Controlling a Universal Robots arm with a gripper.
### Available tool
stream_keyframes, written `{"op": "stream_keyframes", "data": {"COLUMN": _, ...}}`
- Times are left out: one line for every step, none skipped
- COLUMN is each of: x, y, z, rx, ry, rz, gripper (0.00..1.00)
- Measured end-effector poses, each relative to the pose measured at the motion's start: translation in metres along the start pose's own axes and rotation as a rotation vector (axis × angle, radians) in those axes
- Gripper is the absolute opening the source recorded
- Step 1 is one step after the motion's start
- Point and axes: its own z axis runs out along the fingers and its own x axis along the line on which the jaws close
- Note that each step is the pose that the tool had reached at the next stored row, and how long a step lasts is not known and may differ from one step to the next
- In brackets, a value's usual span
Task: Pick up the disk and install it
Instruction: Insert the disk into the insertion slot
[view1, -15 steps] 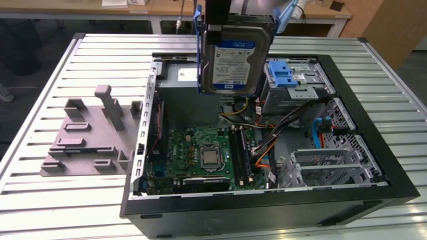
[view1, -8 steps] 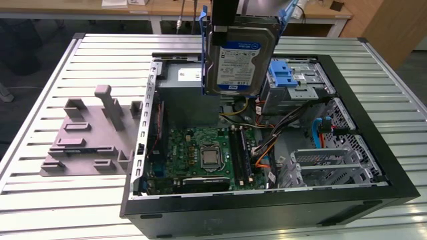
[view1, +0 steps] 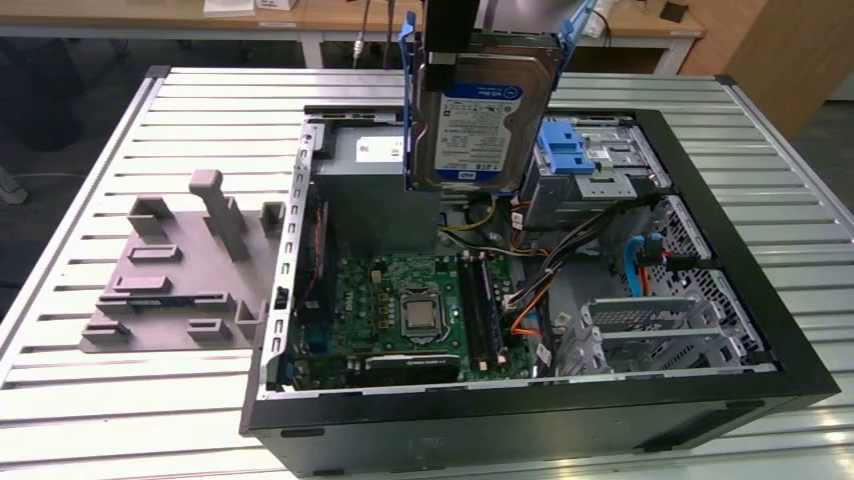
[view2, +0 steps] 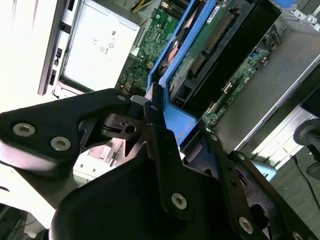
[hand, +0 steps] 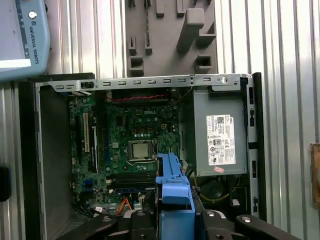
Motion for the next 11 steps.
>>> {"op": "stream_keyframes", "data": {"x": 0.0005, "y": 0.0000, "z": 0.0000, "rx": 0.0000, "ry": -0.0001, "rz": 0.000, "gripper": 0.36}}
{"op": "stream_keyframes", "data": {"x": 0.0006, "y": 0.0000, "z": 0.0001, "rx": 0.0000, "ry": -0.0001, "rz": 0.000, "gripper": 0.36}}
{"op": "stream_keyframes", "data": {"x": 0.0006, "y": 0.0001, "z": 0.0001, "rx": 0.0000, "ry": 0.0000, "rz": 0.000, "gripper": 0.36}}
{"op": "stream_keyframes", "data": {"x": 0.0006, "y": 0.0000, "z": 0.0000, "rx": 0.0000, "ry": 0.0002, "rz": 0.000, "gripper": 0.36}}
{"op": "stream_keyframes", "data": {"x": 0.0006, "y": 0.0000, "z": 0.0000, "rx": 0.0000, "ry": 0.0003, "rz": 0.000, "gripper": 0.36}}
{"op": "stream_keyframes", "data": {"x": 0.0006, "y": 0.0000, "z": 0.0000, "rx": 0.0000, "ry": 0.0003, "rz": 0.000, "gripper": 0.36}}
{"op": "stream_keyframes", "data": {"x": 0.0006, "y": 0.0000, "z": 0.0000, "rx": 0.0001, "ry": 0.0003, "rz": 0.000, "gripper": 0.36}}
{"op": "stream_keyframes", "data": {"x": 0.0006, "y": 0.0000, "z": 0.0000, "rx": 0.0000, "ry": 0.0003, "rz": 0.000, "gripper": 0.36}}
{"op": "stream_keyframes", "data": {"x": 0.0006, "y": 0.0000, "z": 0.0000, "rx": 0.0001, "ry": 0.0003, "rz": 0.000, "gripper": 0.36}}
{"op": "stream_keyframes", "data": {"x": 0.0006, "y": 0.0000, "z": 0.0000, "rx": 0.0001, "ry": 0.0003, "rz": 0.000, "gripper": 0.36}}
{"op": "stream_keyframes", "data": {"x": 0.0006, "y": 0.0000, "z": 0.0000, "rx": 0.0001, "ry": 0.0003, "rz": 0.000, "gripper": 0.36}}
